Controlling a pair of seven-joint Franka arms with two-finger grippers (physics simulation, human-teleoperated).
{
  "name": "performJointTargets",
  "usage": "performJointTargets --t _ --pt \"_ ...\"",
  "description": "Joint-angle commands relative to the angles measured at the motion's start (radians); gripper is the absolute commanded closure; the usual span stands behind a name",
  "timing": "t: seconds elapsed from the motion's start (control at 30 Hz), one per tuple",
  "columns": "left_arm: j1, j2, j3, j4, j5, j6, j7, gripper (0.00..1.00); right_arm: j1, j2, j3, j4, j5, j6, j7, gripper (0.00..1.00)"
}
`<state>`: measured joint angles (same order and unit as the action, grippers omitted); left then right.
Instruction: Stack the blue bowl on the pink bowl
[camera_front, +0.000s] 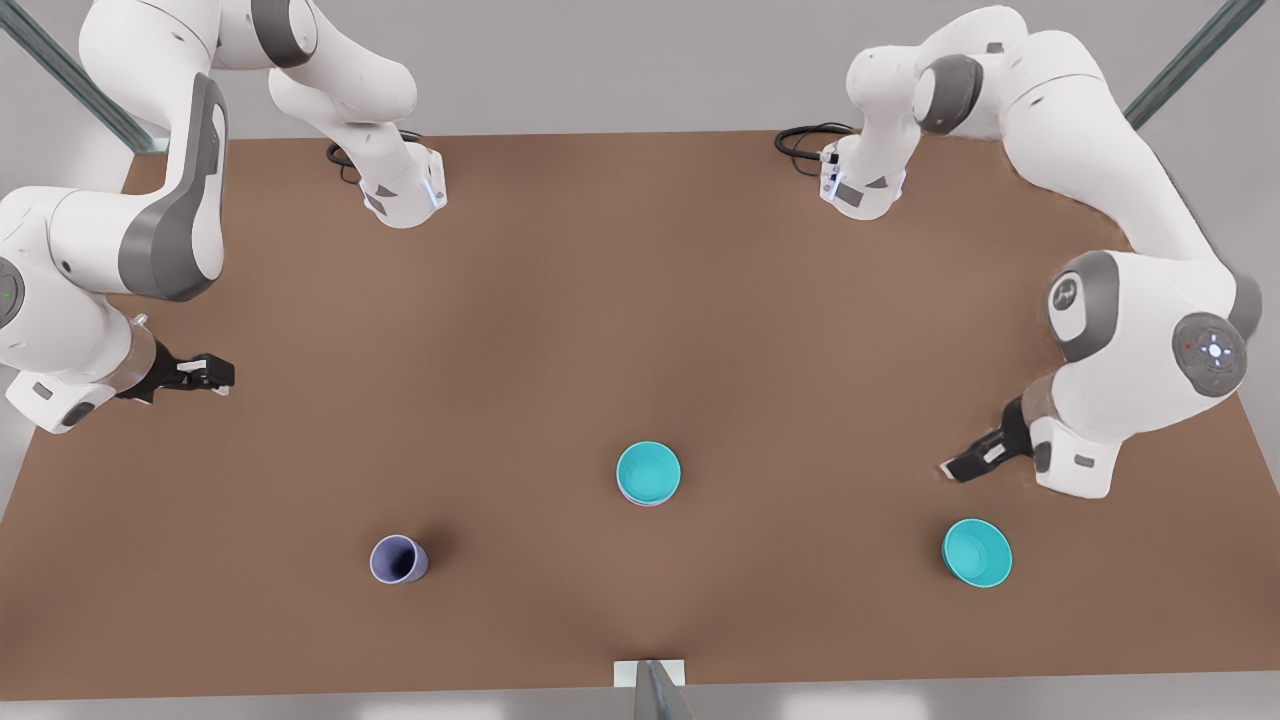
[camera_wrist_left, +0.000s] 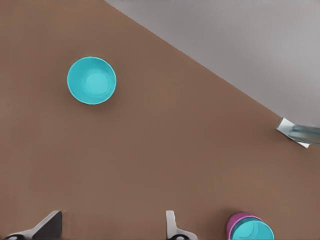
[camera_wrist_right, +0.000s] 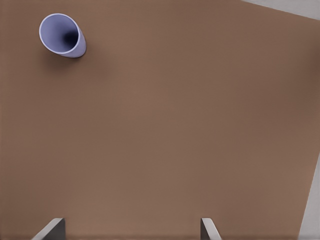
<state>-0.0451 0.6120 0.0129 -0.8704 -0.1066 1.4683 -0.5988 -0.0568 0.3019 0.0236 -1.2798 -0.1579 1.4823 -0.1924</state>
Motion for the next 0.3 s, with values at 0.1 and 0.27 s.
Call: performJointTargets --t 0.1,0.27 --pt "-0.039 -0.357 0.019 -0.432 0.123 -0.120 0.542 0.00 -0.002 -0.001 -0.001 0.000 0.001 -0.001 -0.007 0.00" --pt "-0.039 -0.357 0.018 -0.401 0.099 -0.180 0.542 0.00 -0.001 -0.001 -0.001 0.000 0.001 -0.001 -0.007 0.00"
